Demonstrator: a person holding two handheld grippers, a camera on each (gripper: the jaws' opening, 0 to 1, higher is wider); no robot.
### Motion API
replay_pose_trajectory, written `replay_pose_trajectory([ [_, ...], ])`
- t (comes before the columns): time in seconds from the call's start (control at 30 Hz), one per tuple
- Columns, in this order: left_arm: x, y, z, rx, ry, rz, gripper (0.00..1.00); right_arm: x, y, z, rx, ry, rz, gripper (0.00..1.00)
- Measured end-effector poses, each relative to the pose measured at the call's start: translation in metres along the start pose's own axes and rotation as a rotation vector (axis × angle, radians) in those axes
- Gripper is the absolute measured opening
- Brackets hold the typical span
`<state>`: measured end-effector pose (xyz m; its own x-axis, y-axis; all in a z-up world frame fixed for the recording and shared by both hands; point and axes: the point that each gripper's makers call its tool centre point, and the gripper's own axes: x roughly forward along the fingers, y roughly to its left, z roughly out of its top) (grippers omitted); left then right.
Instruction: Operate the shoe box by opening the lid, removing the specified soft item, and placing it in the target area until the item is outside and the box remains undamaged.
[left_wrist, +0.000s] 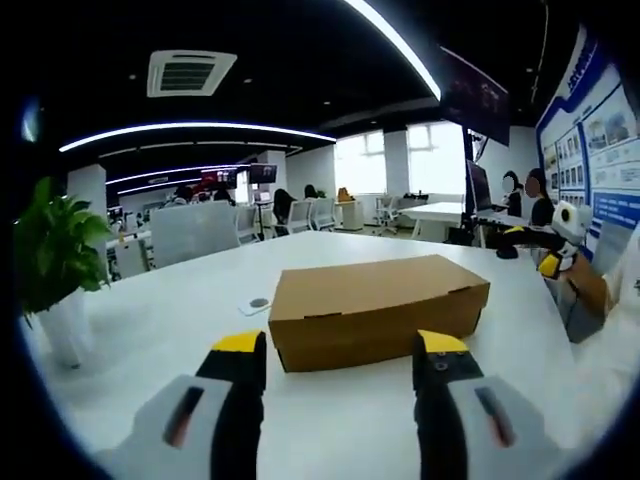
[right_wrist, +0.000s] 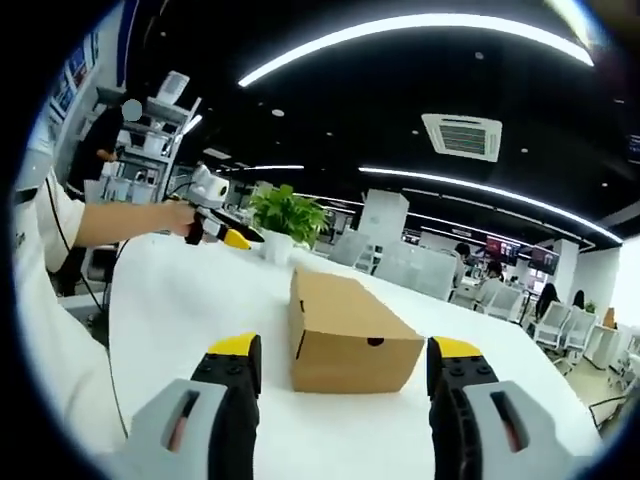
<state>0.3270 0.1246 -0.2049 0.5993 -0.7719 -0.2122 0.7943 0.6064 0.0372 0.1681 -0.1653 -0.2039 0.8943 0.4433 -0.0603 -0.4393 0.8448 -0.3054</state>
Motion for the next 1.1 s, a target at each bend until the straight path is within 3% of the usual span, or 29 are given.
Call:
replay_pose_trajectory([
  [0.17, 0.008, 0.0, -0.001, 0.011, 0.003, -0.02, 0.63, 0.001, -0.006, 0.0, 0.128, -0.021, 0.004, 0.69],
  [0.3, 0.01, -0.003, 0.002, 0.006, -0.013, -0.043, 0.63, 0.001, -0.005, 0.0, 0.14, -0.03, 0.012, 0.69],
  [0.33, 0.013, -0.007, 0.013, -0.047, -0.056, -0.089, 0.63, 0.001, -0.002, 0.011, 0.15, -0.112, 0.028, 0.69],
  [0.4, 0.019, 0.002, 0.016, -0.002, -0.039, -0.06, 0.64, 0.003, -0.003, 0.01, 0.14, -0.098, 0.017, 0.69],
  [0.5, 0.025, 0.01, 0.012, -0.016, -0.037, -0.054, 0.65, 0.004, -0.004, 0.011, 0.149, -0.103, 0.014, 0.7],
  [0.7, 0.037, 0.009, -0.002, 0.034, -0.02, -0.047, 0.64, 0.013, 0.004, 0.005, 0.141, -0.079, 0.025, 0.7],
  [0.93, 0.043, 0.022, -0.001, 0.015, -0.062, -0.077, 0.65, 0.017, 0.009, -0.002, 0.146, -0.052, 0.042, 0.7],
  [1.1, 0.049, 0.02, 0.004, -0.031, -0.098, -0.154, 0.65, 0.017, 0.011, -0.003, 0.132, -0.036, 0.058, 0.71],
])
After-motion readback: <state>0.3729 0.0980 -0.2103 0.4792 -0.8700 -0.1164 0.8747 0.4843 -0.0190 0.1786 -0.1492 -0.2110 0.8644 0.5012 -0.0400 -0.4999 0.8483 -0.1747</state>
